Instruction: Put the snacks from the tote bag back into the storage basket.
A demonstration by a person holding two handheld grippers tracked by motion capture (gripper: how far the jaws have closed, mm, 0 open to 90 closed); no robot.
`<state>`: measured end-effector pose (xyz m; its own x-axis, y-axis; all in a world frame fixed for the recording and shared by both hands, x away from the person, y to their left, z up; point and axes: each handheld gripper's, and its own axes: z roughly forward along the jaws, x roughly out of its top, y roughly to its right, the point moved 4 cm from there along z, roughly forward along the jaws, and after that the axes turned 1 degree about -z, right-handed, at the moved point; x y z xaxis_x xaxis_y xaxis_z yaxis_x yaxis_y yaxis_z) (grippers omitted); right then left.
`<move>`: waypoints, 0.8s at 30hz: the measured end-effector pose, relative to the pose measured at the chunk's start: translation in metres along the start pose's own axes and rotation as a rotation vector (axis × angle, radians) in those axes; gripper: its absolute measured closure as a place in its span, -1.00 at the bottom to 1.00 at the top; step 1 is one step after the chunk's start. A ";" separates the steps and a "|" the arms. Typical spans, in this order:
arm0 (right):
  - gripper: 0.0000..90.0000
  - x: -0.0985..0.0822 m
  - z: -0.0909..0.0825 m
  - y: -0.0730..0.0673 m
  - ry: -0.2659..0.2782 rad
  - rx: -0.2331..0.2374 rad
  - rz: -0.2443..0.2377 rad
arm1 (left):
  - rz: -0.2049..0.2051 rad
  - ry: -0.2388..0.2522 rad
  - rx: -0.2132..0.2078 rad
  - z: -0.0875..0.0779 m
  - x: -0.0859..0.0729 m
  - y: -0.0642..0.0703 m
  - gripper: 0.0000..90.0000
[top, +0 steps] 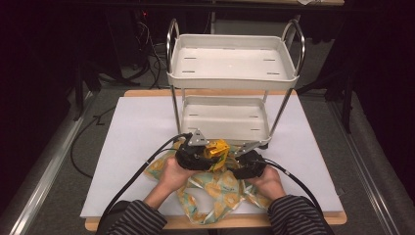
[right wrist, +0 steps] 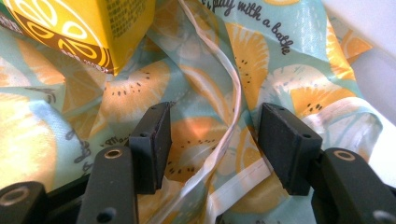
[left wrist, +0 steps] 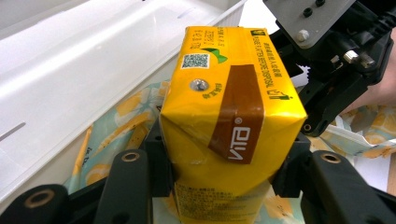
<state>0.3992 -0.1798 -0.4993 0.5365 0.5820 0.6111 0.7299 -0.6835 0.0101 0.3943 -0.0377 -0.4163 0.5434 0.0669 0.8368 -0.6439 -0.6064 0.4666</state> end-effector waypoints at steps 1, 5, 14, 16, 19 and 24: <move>0.01 0.000 0.000 0.000 0.000 0.000 -0.001 | 0.001 0.000 0.001 0.000 0.000 0.000 0.17; 0.01 0.000 0.000 0.000 0.000 -0.001 -0.001 | 0.001 0.009 0.000 -0.001 0.002 0.001 0.17; 0.01 0.000 0.000 0.000 -0.002 0.000 -0.001 | -0.005 0.040 -0.008 -0.007 0.009 0.002 0.17; 0.01 0.000 0.000 0.000 -0.002 0.003 0.002 | -0.003 0.045 -0.007 -0.008 0.011 0.002 0.17; 0.01 0.000 0.000 0.000 -0.001 0.003 0.003 | 0.012 0.055 -0.003 -0.009 0.012 0.003 0.17; 0.00 0.000 0.000 0.000 -0.001 0.003 0.002 | 0.019 0.074 -0.003 -0.013 0.017 0.002 0.17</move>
<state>0.3989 -0.1796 -0.4993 0.5385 0.5810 0.6102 0.7299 -0.6835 0.0066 0.3949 -0.0279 -0.3974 0.4901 0.1140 0.8642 -0.6551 -0.6058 0.4515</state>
